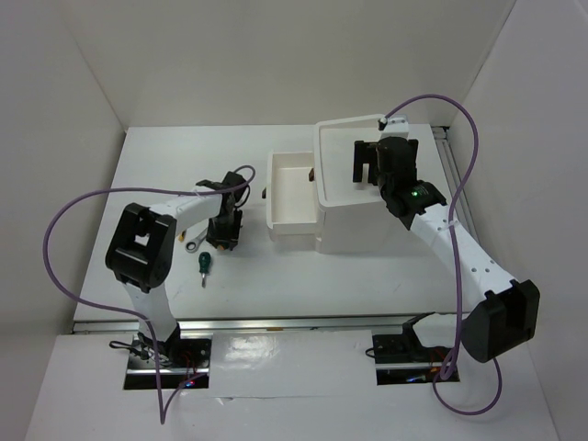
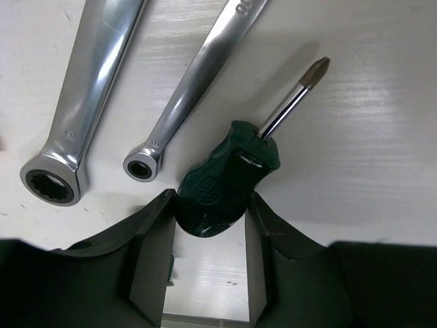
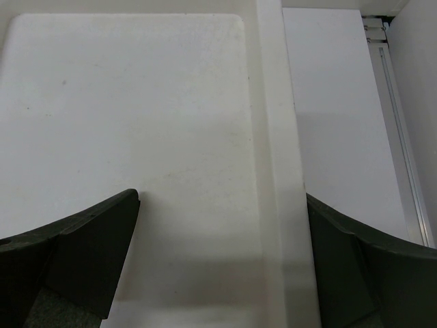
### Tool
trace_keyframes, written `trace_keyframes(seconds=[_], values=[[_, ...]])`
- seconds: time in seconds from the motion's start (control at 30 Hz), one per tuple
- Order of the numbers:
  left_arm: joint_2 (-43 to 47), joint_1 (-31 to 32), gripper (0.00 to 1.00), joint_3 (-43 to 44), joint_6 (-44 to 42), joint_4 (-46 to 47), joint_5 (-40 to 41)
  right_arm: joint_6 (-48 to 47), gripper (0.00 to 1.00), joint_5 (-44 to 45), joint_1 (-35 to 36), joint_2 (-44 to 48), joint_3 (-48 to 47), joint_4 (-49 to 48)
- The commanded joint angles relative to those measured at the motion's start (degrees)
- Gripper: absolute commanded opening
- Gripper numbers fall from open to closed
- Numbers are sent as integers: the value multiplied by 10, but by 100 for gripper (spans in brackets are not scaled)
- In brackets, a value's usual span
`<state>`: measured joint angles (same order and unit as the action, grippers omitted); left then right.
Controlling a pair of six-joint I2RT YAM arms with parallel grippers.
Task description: Sort the tools into containers
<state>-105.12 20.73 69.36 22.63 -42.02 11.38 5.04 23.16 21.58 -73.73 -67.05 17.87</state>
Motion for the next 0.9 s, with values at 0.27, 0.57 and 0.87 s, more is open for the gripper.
trace_keyframes(seconds=[0.27, 0.57, 0.87], values=[[20, 7, 0, 15, 21, -28, 29, 36, 100, -38, 10, -3, 35, 106], [265, 25, 0, 68, 76, -33, 43, 36, 100, -28, 10, 3, 35, 106], [249, 63, 0, 149, 119, 103, -165, 36, 100, -22, 10, 3, 35, 111]])
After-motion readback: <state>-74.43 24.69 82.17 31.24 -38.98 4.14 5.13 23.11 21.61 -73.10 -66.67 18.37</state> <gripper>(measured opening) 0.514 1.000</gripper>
